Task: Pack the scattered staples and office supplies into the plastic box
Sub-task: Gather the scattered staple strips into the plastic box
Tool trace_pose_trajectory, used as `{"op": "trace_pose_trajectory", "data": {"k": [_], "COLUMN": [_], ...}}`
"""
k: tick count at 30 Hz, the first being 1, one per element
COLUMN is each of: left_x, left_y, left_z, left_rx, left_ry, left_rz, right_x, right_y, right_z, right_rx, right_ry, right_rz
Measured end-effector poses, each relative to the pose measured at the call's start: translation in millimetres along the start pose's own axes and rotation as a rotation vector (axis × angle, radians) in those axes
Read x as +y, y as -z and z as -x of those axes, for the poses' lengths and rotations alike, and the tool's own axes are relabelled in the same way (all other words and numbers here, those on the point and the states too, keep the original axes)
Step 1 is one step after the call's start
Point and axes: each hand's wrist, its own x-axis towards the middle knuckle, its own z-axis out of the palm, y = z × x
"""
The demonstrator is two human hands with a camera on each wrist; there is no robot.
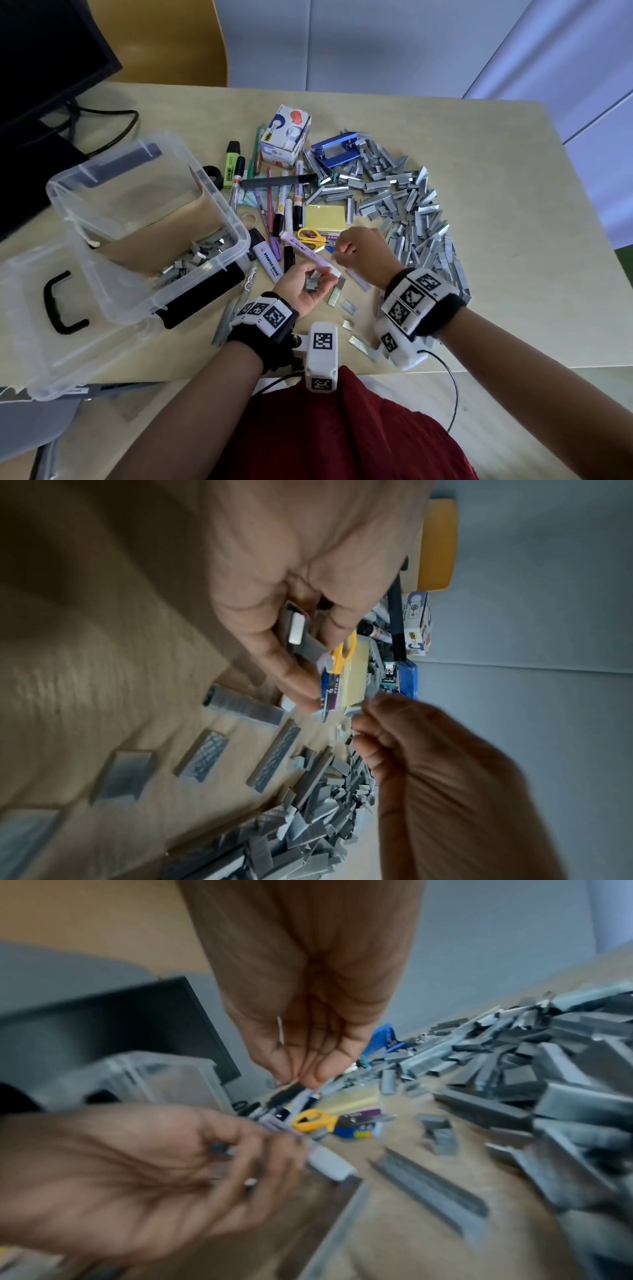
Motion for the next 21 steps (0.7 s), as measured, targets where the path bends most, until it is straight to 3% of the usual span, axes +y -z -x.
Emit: {"op": "trace_pose_trajectory", "data": {"k": [5,10,16,21], "left_x": [1,4,10,15], "left_y": [-5,3,14,18], "left_z": [-4,-8,-5,-2], "left_rx": [-0.011,0.029,0.017,0.03], "left_ry": [0.001,-0.019,-0.028,-0.042], "left_rz": [0.071,-0.142,-0.16,-0.141], "right_x": [-10,0,0,-3], "right_y": [-3,-7,-23,-23], "right_z": [10,-18,-34,-40], "right_rx": [-0.104,0.029,-0.211,-0.215], "right_ry": [0.169,0.054,0.051,0.081], "right_rz": [0.014,0.032,0.321,0.293]}}
